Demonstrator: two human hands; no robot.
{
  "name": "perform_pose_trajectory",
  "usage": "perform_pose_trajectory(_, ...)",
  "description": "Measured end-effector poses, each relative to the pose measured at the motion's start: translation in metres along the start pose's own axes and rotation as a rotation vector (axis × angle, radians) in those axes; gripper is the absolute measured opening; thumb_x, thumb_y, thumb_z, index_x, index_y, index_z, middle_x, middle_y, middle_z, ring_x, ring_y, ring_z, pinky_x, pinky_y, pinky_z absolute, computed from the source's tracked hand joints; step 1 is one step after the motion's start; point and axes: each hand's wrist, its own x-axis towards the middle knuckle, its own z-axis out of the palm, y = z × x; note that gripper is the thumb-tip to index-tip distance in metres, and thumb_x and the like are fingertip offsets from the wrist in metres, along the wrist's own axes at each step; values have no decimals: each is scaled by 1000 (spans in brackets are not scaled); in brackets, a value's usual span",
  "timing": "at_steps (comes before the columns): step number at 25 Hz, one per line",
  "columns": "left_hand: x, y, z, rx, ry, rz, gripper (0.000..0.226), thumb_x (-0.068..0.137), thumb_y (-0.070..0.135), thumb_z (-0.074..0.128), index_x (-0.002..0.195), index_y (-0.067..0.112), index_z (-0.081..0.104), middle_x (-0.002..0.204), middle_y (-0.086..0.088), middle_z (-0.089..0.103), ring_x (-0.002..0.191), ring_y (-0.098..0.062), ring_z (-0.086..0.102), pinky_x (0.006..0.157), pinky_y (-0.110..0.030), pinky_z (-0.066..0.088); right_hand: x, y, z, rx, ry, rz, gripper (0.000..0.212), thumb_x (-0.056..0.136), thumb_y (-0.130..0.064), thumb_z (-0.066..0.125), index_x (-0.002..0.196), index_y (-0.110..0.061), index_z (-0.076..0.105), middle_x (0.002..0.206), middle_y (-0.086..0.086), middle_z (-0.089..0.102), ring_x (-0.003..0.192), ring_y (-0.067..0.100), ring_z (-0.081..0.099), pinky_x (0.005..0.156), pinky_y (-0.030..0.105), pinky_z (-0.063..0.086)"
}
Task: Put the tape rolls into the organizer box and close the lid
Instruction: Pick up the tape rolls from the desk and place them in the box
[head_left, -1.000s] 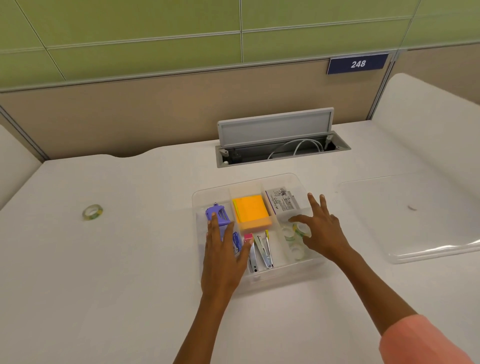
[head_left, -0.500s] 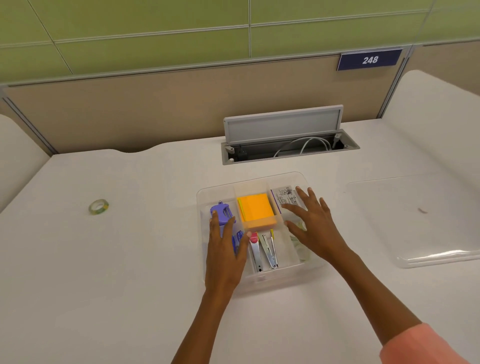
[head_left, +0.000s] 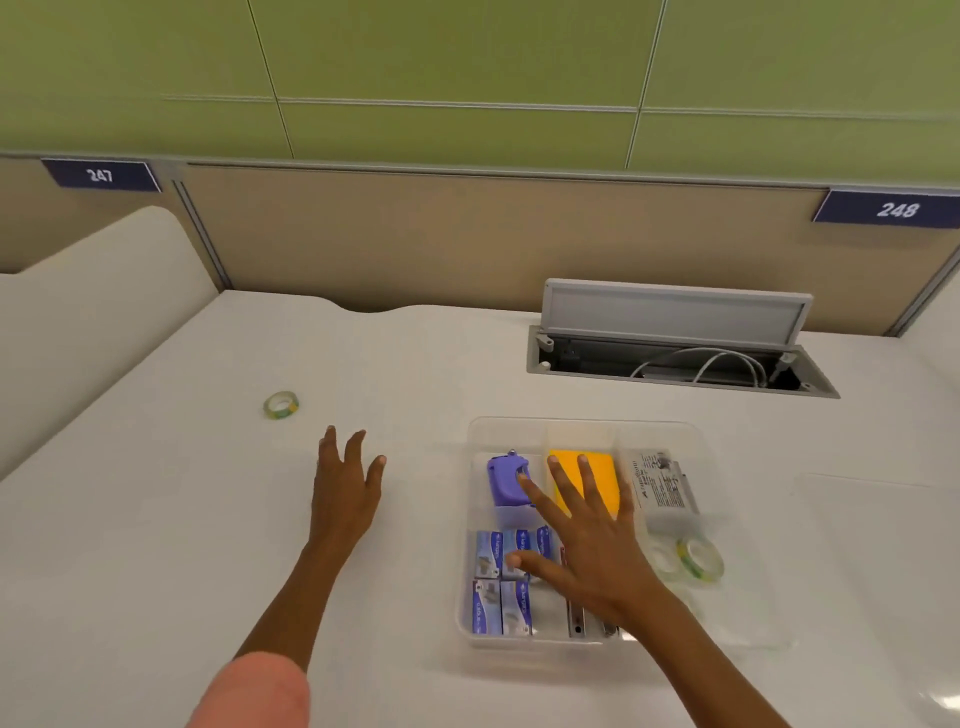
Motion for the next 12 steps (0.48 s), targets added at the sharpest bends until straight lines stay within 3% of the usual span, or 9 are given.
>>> perform_pose_trajectory(6, 57, -45, -18, 179, -42, -77, 54, 93, 25, 45, 140, 5, 28, 151, -29, 14, 140, -42, 14, 113, -52, 23, 10, 0, 17, -47, 3, 17, 79, 63, -89, 0, 132, -57, -20, 152, -11, -25, 140, 23, -30, 109, 66, -17)
perform_pose_trajectory(12, 104, -77, -22, 311, -1, -105, 58, 92, 11, 43, 141, -3, 16, 151, -31, 13, 137, -50, 16, 111, -56, 21, 11, 1, 22, -19, 82, -1, 75, 70, -87, 13, 137, -56, -2, 156, -11, -6, 145, 22, -16, 110, 62, -14)
